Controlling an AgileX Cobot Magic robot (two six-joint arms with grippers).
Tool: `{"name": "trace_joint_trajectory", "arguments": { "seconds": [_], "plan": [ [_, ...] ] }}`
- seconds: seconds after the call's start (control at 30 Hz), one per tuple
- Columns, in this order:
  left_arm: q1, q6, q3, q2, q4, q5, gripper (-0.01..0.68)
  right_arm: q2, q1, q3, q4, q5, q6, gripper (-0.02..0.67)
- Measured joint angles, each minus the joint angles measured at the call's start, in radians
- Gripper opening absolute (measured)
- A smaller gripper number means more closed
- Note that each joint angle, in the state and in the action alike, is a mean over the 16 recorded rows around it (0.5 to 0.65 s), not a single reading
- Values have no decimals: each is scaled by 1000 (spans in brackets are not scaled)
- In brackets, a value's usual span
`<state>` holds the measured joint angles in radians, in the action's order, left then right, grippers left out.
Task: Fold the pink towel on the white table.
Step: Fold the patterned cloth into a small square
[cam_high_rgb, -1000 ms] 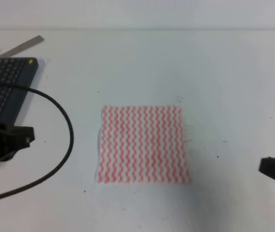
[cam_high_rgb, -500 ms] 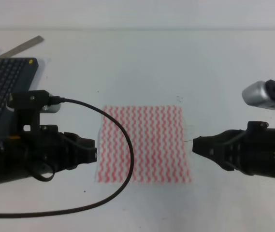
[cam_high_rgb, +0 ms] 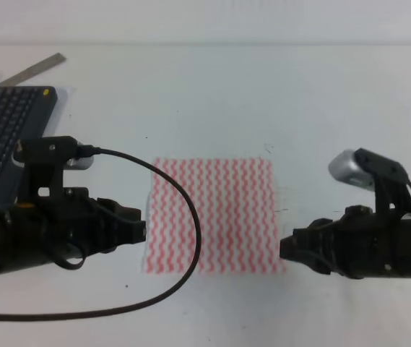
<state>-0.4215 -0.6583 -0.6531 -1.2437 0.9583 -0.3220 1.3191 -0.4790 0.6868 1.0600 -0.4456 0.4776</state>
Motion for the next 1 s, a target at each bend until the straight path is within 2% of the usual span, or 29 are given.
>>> {"name": "trace_joint_trajectory", "arguments": {
  "seconds": [0.2,0.37,1.0],
  "plan": [
    [0,-4,0,-1,0,8,-2,69,0,1,-50,-10,-69,224],
    [0,-5,0,-3,1,11,-2,121,0,2,-65,3,-103,252],
    [0,-5,0,-1,2,11,-2,295,0,38,-9,79,-107,261]
  ]
}}
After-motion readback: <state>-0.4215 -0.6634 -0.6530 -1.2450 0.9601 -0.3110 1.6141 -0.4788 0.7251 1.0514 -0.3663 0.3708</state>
